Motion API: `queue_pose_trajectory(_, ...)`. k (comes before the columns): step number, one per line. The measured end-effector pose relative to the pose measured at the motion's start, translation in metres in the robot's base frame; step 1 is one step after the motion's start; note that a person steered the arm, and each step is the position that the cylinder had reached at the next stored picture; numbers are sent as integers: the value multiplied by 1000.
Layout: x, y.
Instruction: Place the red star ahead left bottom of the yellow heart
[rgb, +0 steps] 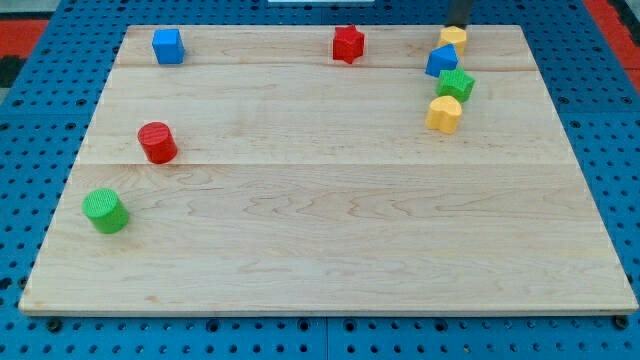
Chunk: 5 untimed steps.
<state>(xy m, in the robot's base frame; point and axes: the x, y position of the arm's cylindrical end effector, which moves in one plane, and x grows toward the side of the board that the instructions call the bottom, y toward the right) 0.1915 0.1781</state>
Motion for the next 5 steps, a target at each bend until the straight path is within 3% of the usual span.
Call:
queue_pose_trajectory(2,0,-80)
queue_pose_trajectory(3,1,-149)
queue_pose_trajectory(4,28,-179)
queue_pose_trajectory(5,59,-145)
